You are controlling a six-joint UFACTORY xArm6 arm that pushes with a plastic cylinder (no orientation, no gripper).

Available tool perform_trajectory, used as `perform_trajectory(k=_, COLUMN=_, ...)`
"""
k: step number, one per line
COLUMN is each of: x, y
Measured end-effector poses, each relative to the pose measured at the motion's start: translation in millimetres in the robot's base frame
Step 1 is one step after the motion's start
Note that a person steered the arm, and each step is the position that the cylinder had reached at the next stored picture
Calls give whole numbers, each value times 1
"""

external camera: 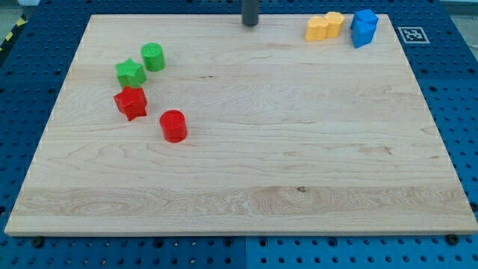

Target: Move the yellow hexagon towards the red circle

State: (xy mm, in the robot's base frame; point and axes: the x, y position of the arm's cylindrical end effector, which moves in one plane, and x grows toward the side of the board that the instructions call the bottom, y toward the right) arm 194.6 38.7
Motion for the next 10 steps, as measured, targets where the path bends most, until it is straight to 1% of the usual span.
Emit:
perform_trajectory(k=4, x=-2, y=95)
perform_trajectory(k=5, x=-3, y=132)
perform_trajectory(k=7, x=14, y=138)
perform_trajectory(k=10, x=67, y=153)
